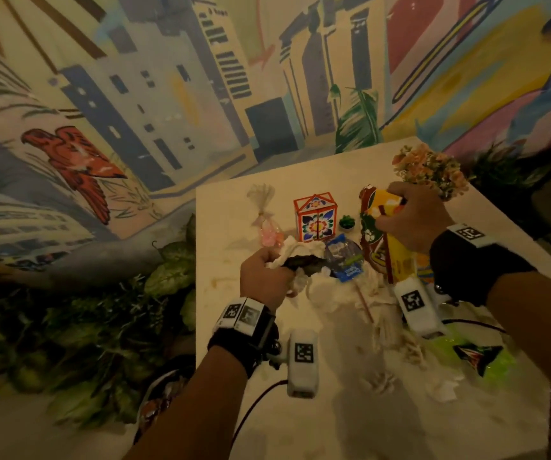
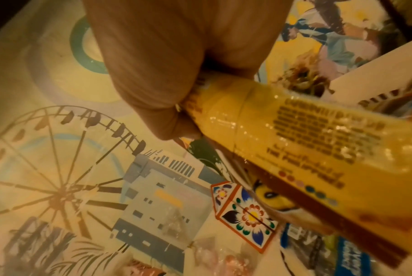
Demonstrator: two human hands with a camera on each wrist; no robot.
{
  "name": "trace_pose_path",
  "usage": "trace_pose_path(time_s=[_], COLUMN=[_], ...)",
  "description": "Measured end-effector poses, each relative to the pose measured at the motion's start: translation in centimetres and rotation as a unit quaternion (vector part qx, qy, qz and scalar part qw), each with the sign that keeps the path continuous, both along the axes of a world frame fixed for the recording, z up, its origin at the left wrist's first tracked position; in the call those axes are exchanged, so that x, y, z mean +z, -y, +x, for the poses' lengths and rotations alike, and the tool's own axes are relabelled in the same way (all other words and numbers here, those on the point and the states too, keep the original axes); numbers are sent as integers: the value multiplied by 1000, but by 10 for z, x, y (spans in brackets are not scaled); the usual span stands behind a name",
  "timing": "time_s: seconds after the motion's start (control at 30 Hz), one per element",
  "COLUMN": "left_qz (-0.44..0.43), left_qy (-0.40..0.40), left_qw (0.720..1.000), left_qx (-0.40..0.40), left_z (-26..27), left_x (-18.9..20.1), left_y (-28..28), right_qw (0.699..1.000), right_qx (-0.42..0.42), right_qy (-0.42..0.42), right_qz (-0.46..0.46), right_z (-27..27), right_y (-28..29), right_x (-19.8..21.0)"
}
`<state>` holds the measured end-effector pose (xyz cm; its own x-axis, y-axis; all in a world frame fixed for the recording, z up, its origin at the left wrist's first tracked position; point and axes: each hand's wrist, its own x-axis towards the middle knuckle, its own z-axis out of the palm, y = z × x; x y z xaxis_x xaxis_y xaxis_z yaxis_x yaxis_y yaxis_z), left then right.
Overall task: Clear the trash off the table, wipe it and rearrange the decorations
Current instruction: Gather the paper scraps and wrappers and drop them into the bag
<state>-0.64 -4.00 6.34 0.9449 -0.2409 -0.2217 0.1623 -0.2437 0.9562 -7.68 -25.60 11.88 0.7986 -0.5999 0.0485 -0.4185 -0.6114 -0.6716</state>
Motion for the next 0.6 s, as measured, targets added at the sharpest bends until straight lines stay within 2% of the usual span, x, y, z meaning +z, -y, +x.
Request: trace_pose_path(time_s=[0.27, 0.4, 0.6], left_qz=[2, 16, 61], left_qy=[22, 56, 39], left_qw=[999, 997, 996], left_qx=[45, 60, 59], left_z=[42, 65, 93], left_x=[-3, -18, -55], left_y=[-102, -183, -300], right_qw=[993, 985, 983], right_qx=[94, 150, 172], right_qy=[61, 77, 57], right_qz=[-26, -32, -19], right_z=[42, 68, 93], right_y=[-91, -170, -292], right_x=[7, -2, -31])
